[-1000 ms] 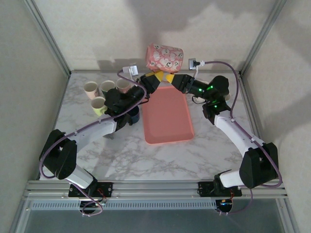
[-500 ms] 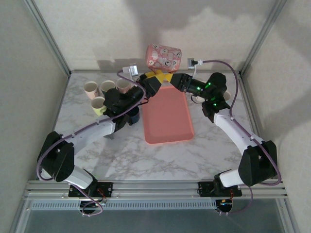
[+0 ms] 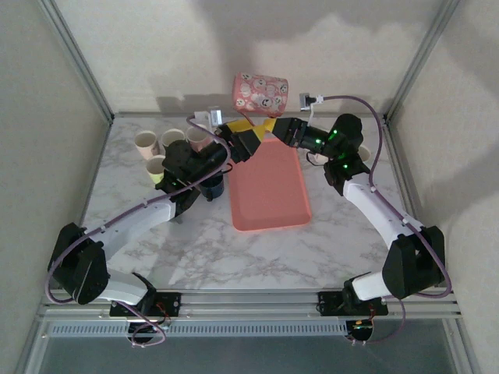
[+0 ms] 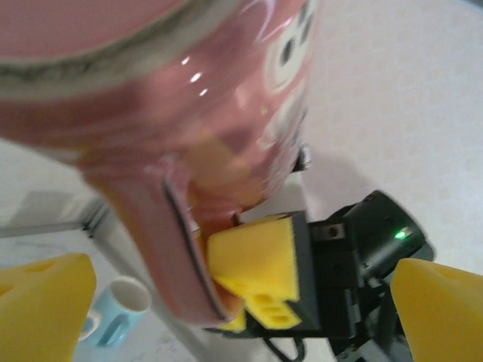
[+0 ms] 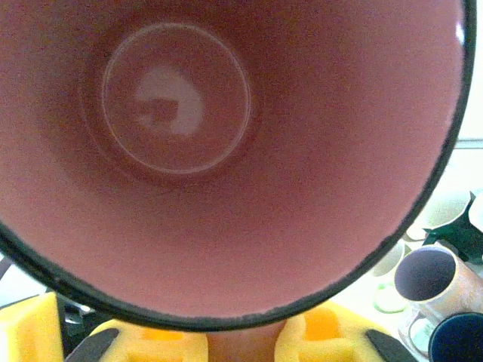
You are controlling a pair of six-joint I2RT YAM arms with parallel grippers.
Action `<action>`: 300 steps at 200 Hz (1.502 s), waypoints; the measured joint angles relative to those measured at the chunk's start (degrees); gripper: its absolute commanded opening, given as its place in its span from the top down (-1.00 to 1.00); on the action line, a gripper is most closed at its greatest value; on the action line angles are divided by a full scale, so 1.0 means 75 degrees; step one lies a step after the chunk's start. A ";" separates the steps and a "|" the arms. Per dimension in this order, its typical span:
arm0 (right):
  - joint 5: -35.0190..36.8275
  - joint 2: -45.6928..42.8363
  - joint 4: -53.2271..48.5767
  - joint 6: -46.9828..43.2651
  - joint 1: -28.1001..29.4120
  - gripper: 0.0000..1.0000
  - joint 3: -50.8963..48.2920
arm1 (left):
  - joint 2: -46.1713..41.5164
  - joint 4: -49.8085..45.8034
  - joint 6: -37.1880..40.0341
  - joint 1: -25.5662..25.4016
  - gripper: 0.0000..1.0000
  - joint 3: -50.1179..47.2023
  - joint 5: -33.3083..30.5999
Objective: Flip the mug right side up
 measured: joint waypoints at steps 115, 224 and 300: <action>0.0539 -0.0542 -0.4782 -0.3168 -0.0003 1.00 0.1052 | -0.1279 -0.3279 0.2261 0.0003 -0.99 -0.0277 -0.0507; 0.3873 -0.1139 -0.9850 -0.5782 -0.0140 1.00 0.1778 | -0.1460 -0.5182 0.3585 0.0000 -0.99 -0.0428 -0.1224; 0.6508 -0.1148 -1.1747 -0.6344 -0.0140 1.00 0.1784 | -0.1378 -0.5316 0.3611 0.0000 -0.99 -0.0653 -0.1480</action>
